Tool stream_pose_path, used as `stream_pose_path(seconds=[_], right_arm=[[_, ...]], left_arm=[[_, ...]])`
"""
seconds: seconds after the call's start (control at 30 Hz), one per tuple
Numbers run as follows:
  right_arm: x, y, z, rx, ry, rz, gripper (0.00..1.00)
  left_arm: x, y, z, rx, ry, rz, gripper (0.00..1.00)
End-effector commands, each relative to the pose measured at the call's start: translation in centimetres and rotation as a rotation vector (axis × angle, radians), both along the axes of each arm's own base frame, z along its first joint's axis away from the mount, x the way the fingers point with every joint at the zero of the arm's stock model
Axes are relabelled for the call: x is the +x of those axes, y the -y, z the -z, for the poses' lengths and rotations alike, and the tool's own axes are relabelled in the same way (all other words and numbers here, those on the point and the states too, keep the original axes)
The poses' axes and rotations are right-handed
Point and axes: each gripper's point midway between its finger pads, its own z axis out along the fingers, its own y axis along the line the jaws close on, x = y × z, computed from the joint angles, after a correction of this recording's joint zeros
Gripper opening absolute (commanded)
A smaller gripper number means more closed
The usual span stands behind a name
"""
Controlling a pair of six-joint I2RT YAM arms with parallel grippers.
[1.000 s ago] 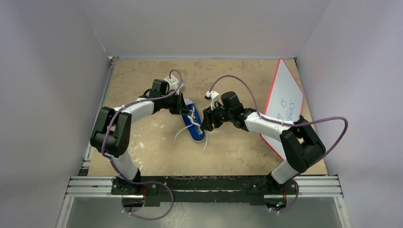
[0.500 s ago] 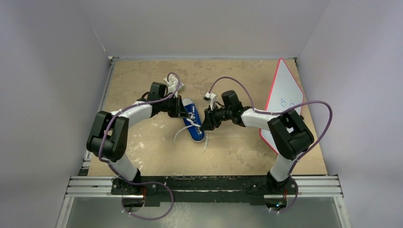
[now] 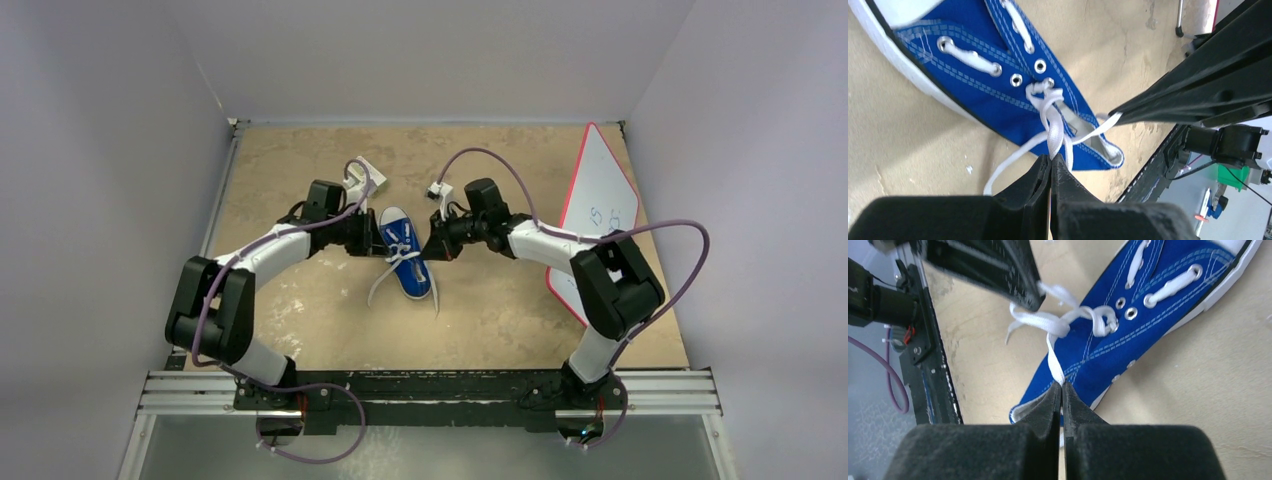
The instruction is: Tie the shoes
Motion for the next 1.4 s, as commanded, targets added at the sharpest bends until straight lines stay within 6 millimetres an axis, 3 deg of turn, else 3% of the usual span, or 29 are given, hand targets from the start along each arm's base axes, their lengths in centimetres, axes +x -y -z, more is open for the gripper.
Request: stream_pose_path(seconds=[0.0,0.17,0.47,0.63,0.77,0.9,1.0,1.2,1.37], right_arm=[[1.5,-1.0,-4.0,0.056,0.051,0.034,0.00],[1.9,-1.6,-3.8,0.066,0.003,0.045,0.00],[1.1,-2.7,-2.9,0.069,-0.102,-0.018,0.00],[0.2,-3.0,-2.0,0.026,-0.124,-0.051,0.00],[-0.3,-2.7,-1.5,0.011,-0.134,-0.047,0.00],[-0.5,-2.5,-1.1,-0.001,-0.147,-0.037,0.00],[-0.3,-2.3,-0.9,-0.016,-0.144,-0.016,0.00],[0.2,-2.2,-0.7,-0.033,-0.151,0.024,0.00],[0.5,-2.5,-0.5,-0.027,-0.165,0.039,0.00]], left_arm=[[-1.5,0.1,-0.3,-0.008,0.013,0.002,0.00],[-2.5,0.3,0.1,0.006,0.015,-0.002,0.00],[-3.2,-1.3,1.9,0.103,-0.025,-0.047,0.01],[-2.4,-2.4,1.9,0.203,-0.012,-0.032,0.16],[-0.5,-3.1,0.6,0.268,0.033,-0.057,0.27],[1.7,-2.5,-1.3,0.249,0.104,-0.070,0.45],[2.7,-1.5,-1.6,0.218,0.125,-0.035,0.50],[3.9,0.2,-0.2,0.171,0.109,0.045,0.51],[3.3,1.9,1.6,0.086,0.048,0.126,0.56]])
